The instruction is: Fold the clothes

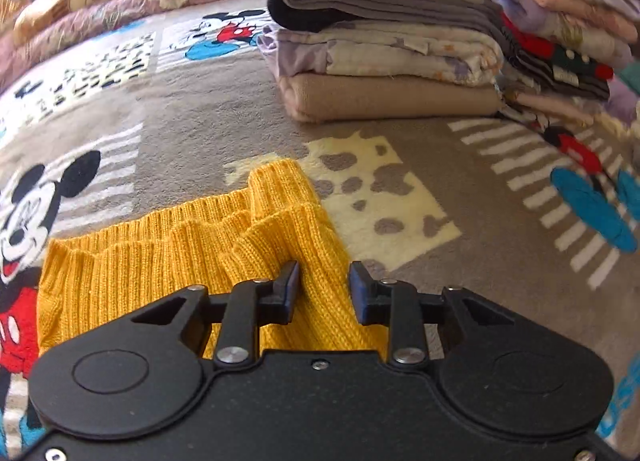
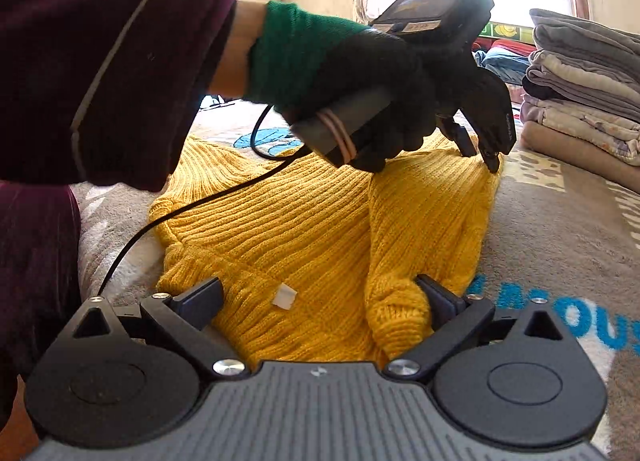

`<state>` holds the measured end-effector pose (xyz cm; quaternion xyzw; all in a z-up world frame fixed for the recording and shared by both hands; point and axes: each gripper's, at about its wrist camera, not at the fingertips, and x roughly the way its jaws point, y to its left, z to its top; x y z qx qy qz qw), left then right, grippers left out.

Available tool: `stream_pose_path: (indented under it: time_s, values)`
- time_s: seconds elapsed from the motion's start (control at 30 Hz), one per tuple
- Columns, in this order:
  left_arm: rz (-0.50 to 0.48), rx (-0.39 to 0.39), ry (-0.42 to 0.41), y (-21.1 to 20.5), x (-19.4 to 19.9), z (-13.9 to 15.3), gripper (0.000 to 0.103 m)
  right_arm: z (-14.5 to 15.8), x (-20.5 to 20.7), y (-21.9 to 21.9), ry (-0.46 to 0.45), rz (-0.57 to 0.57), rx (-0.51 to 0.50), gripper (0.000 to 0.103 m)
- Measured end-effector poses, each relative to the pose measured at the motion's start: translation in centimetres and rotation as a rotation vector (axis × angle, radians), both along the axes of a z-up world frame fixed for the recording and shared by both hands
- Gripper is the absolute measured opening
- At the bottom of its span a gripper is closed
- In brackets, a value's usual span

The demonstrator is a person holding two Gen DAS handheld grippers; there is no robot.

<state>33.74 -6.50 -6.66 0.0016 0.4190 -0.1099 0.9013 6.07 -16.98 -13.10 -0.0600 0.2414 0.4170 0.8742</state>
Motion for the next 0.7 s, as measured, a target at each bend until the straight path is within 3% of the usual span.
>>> stream_pose_path:
  time_s: [0.13,0.27,0.33,0.53,0.7]
  values:
    - [0.104,-0.273,-0.043,4.9,-1.8,2.8,0.029,0.1,0.0,0.0,-0.008,-0.007,-0.003,0.102]
    - [0.151,-0.317,-0.088,9.0,-7.4,3.4,0.030,0.6,-0.3,-0.3,-0.012,-0.030,0.014,0.102]
    - [0.189,-0.344,-0.100,11.4,-10.5,3.2,0.036,1.1,-0.5,-0.7,-0.014,-0.045,0.030,0.101]
    - [0.408,-0.496,-0.146,18.6,-20.7,1.1,0.057,3.0,-2.1,-2.5,-0.049,-0.098,0.083,0.096]
    - [0.579,-0.526,-0.139,21.9,-25.1,0.5,0.059,4.7,-2.9,-4.3,-0.053,-0.167,0.158,0.096]
